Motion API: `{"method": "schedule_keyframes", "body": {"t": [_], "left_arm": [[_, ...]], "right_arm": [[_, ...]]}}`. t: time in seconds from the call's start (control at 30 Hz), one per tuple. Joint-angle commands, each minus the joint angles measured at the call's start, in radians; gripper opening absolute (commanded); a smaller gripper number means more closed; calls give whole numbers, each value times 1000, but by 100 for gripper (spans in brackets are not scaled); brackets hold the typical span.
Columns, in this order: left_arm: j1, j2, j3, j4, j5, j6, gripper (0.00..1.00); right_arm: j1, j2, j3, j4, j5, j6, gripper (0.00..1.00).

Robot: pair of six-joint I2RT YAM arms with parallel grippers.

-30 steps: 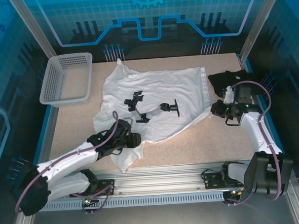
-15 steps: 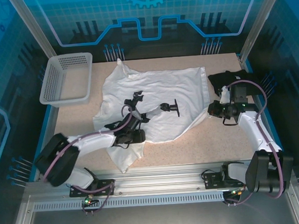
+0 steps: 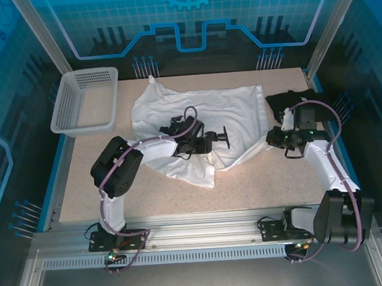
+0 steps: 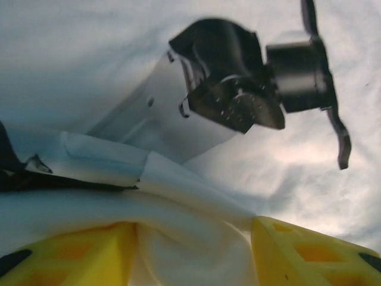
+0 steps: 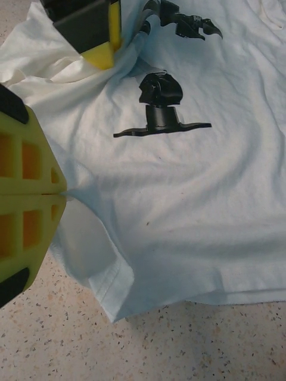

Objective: Fold the inside-out t-shirt

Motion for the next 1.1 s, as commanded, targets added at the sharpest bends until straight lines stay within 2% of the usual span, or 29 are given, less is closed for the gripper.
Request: {"method": "schedule_keyframes", "body": {"t": [0.0,0.13,0.23,0.37,0.47,0.63,1.07], "left_arm": [[-1,-93,-1,-64,22,57,56],[-90,-285,-159,-69,-92,92,58],[-193,-380,-272,-105,-185,95,58],[-327,-409,-359,-117,-220,48,55],[-383,-367,-348,-125,-244,52,53],[-418,-306,-288,-133,-275,100,52],[-448,-226,-228,-154,-246,146,50]], "right_arm": [[0,-21,21,-13,11,-10,0],[0,-31,3,-10,11,-15,0],[-1,-26,-2,-8,10,-18,0],[-6,-20,-2,-8,10,-22,0],[-7,-16,-3,-4,0,-21,0],[-8,-12,-5,-7,-12,-23,0],[-13,-3,-7,-7,-17,-25,0]]}}
